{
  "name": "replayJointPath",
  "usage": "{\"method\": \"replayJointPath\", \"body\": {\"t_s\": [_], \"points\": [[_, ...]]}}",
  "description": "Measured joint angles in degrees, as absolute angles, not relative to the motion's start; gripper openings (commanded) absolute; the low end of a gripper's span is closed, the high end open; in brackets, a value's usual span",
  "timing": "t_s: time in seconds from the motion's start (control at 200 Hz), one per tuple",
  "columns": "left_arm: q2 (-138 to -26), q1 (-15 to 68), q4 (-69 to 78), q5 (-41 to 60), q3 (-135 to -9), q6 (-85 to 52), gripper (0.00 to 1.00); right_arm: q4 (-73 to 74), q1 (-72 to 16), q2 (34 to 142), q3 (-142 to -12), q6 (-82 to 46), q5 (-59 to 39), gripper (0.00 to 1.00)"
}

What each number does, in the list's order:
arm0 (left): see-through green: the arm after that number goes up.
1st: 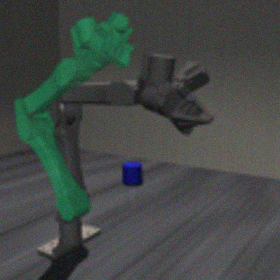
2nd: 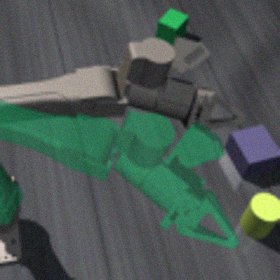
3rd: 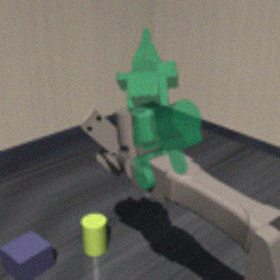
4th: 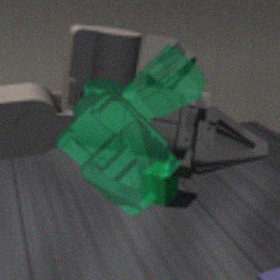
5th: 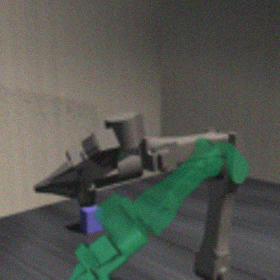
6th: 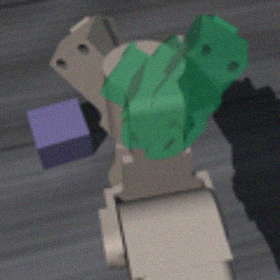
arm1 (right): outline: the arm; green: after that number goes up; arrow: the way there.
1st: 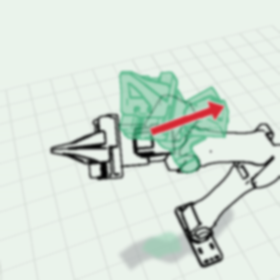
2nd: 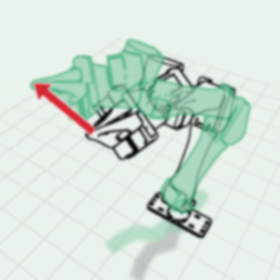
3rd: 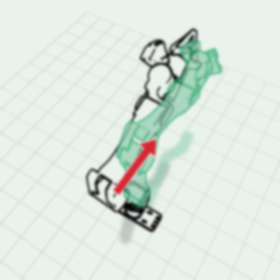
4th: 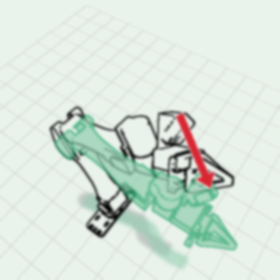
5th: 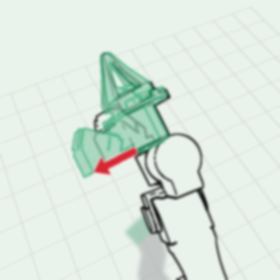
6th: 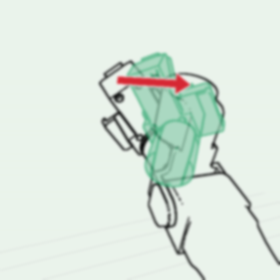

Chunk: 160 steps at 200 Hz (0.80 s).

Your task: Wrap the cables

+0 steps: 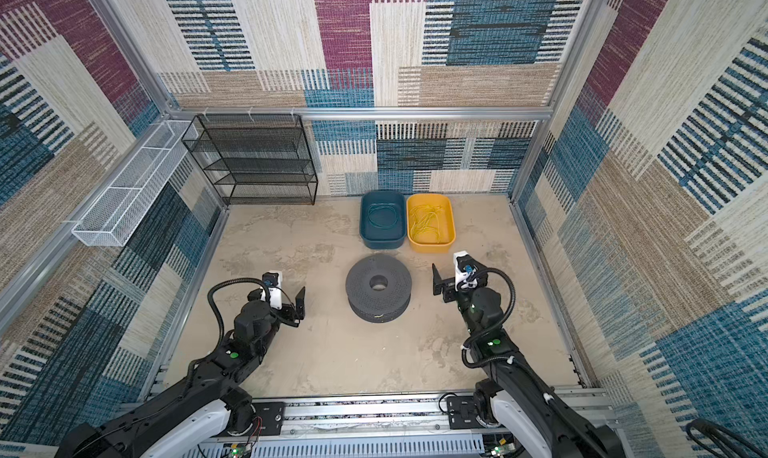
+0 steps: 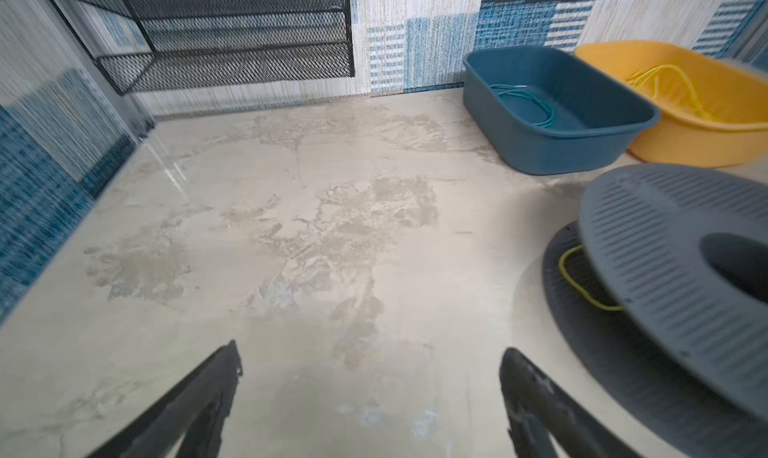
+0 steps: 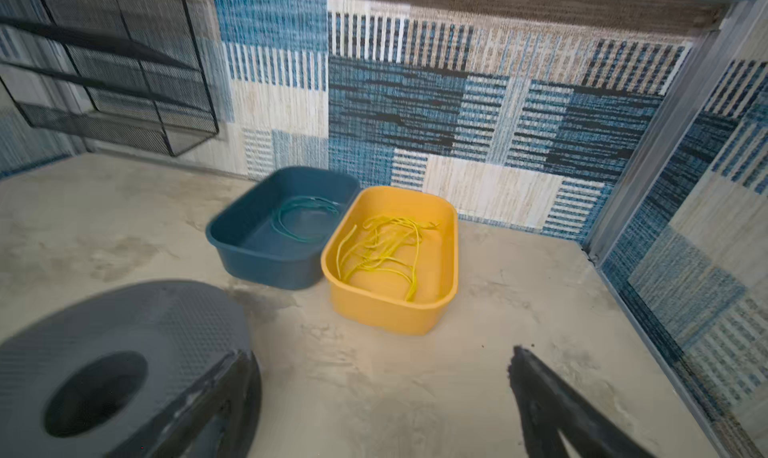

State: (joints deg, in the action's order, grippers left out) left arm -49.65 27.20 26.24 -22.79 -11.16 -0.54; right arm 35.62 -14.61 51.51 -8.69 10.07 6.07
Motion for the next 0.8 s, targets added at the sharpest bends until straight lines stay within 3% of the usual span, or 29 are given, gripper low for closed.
{"method": "replayJointPath", "body": {"t_s": [0.225, 0.456, 0.801], "points": [[-67.13, 15.55, 46.44, -23.00, -9.52, 5.02, 0.99, 60.88, -9.32, 72.99, -4.43, 11.40, 5.58, 0.99], [-89.43, 4.71, 64.99, -14.13, -9.98, 5.67, 0.99, 79.11, -4.16, 87.44, -3.99, 7.90, 3.09, 0.99], [-87.85, 0.84, 53.04, -3.42, -23.11, 4.43, 0.99, 74.22, 0.30, 88.07, -11.62, 1.58, 1.98, 0.99]]}}
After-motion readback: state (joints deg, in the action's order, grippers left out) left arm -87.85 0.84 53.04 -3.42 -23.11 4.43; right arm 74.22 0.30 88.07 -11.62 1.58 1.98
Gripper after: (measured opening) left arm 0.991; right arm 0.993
